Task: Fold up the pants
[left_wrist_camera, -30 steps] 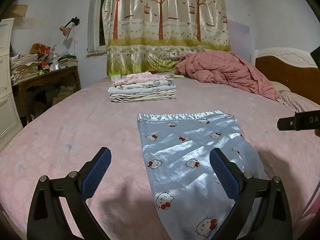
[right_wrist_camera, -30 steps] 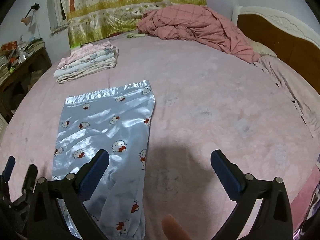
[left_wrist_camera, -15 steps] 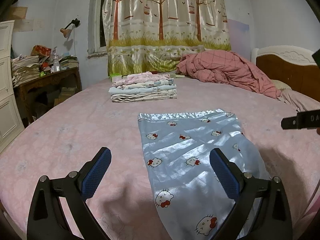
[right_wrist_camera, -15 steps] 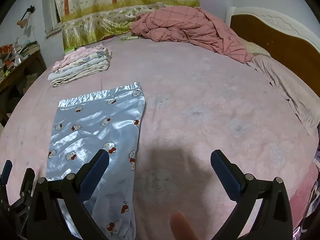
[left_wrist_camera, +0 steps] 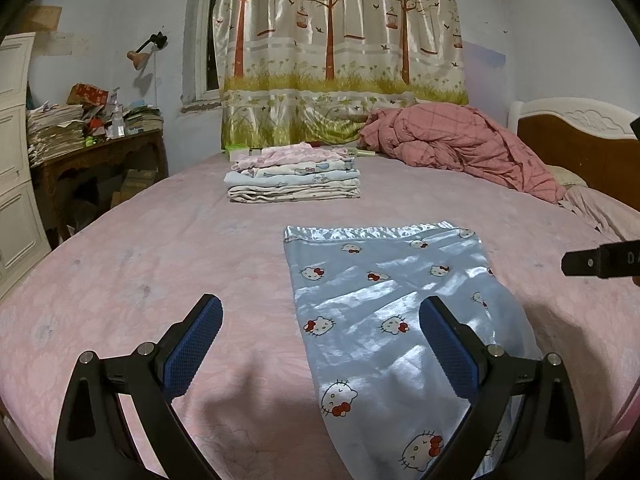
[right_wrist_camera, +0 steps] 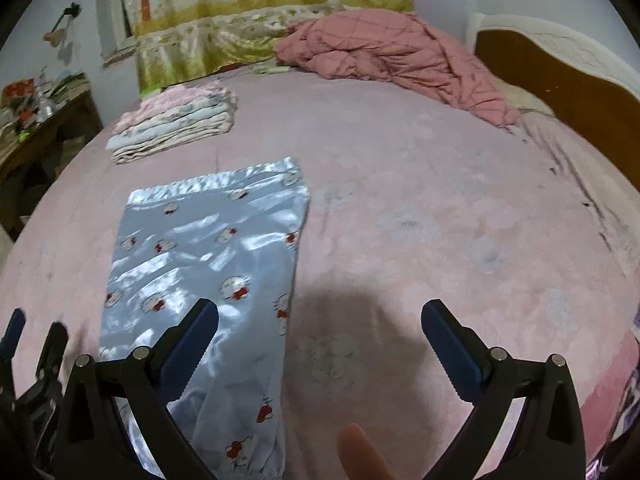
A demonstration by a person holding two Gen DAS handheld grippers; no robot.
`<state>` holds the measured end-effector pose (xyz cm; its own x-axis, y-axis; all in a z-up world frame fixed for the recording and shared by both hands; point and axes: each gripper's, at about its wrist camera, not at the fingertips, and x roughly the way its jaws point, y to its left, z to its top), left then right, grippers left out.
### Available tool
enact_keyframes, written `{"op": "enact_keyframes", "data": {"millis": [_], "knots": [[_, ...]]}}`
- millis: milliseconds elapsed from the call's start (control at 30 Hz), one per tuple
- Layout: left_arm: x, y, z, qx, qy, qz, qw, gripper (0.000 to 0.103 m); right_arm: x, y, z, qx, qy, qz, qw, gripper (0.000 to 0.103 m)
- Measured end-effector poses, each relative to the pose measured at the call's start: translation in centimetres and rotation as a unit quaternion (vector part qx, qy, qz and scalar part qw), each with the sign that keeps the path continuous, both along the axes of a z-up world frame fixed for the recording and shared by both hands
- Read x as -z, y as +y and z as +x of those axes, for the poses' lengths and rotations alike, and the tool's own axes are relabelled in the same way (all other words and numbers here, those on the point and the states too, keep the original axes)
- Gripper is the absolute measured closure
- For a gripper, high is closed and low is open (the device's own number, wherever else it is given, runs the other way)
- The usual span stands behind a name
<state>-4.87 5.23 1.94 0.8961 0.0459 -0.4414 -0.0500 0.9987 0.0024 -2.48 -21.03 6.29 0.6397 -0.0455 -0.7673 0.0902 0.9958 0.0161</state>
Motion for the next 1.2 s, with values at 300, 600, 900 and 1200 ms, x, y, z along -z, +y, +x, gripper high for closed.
{"op": "enact_keyframes", "data": {"millis": [300,600,900,1200], "knots": [[-0.1,0.4,0.0,0.001,-0.001,-0.008,1.0,0.005,0.0,-0.4,-0.1,0.013,0.002,0.015,1.0,0.001],[-0.3,0.5,1.3,-0.004,0.025,-0.006,0.9997,0.005,0.4,-2.4,0.3,0.028,0.002,0.056,0.998,0.001],[-3.4,1.9,5.3,0.017,0.023,-0.018,0.9994,0.006,0.9,-5.3,2.1,0.035,-0.035,0.104,0.993,0.025],[-8.0,1.3,10.2,0.027,-0.027,0.025,0.9989,0.018,-1.8,-7.8,5.2,-0.029,-0.101,0.17,0.98,0.034]]}}
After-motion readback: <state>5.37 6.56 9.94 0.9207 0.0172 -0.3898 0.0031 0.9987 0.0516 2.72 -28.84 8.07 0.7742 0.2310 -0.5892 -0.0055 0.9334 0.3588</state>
